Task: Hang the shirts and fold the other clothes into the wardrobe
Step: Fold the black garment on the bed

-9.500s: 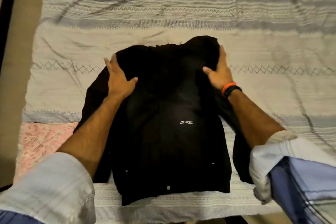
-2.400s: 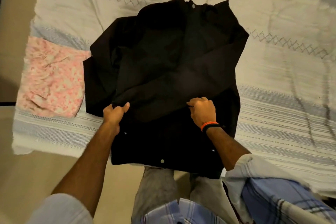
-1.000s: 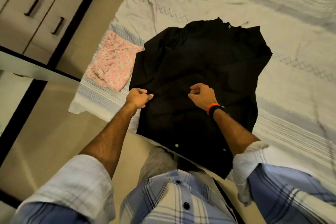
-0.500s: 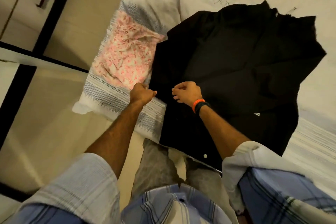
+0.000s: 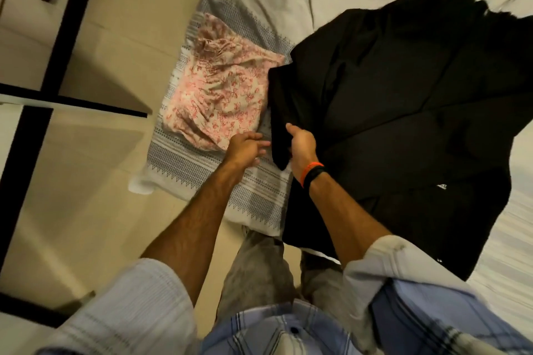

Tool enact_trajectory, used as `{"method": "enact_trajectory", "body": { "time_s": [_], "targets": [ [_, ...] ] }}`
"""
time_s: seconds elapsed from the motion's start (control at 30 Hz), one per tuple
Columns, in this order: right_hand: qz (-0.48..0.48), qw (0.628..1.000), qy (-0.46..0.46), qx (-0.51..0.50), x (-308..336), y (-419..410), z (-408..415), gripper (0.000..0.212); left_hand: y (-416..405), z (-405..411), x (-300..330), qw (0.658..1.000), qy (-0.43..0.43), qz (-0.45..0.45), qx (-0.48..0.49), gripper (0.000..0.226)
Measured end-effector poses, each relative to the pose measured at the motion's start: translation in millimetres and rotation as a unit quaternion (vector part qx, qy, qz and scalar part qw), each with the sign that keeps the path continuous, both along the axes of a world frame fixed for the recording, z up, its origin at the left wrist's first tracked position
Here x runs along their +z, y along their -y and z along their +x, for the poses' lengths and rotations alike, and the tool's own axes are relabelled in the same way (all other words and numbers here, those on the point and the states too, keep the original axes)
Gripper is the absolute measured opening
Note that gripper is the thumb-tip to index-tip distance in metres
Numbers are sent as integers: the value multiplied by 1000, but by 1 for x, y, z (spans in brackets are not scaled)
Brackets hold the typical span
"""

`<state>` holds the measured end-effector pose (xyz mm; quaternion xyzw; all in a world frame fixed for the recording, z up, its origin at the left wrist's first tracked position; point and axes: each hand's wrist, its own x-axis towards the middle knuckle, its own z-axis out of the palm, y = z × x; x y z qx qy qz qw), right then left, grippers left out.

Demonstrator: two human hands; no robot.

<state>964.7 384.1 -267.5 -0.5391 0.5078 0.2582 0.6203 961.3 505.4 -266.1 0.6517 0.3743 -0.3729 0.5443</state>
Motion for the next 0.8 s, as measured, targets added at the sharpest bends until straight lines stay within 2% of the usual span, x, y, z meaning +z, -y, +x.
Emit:
{"method": "enact_trajectory", "body": {
  "time_s": [0.07,0.13,0.2,0.27,0.4,0.53,0.6,0.7,0.8],
  "targets": [
    [75,993,40,-86,25,8,4,40,3,7,12,1000,5,1,17,20],
    [164,969,90,-163,50,21,10,34,9,16,29,1000,13,-4,7,16],
    [228,943,128,-203,70,32,15,34,12,25,48,1000,-7,-10,29,33],
    [249,934,146,-210,93,43,22,37,14,36,70,995,-30,-72,65,51],
    [230,945,161,-169,136,54,32,31,15,51,114,959,20,-225,171,57],
    [198,960,158,-117,158,60,36,29,13,61,151,944,77,-286,145,21],
    [164,977,131,-32,162,67,37,32,9,70,166,950,89,-277,112,16],
    [49,987,98,119,173,78,43,41,4,90,195,963,121,-231,68,6],
    [-147,953,126,235,197,89,57,39,4,111,227,972,149,-181,29,31]
  ]
}}
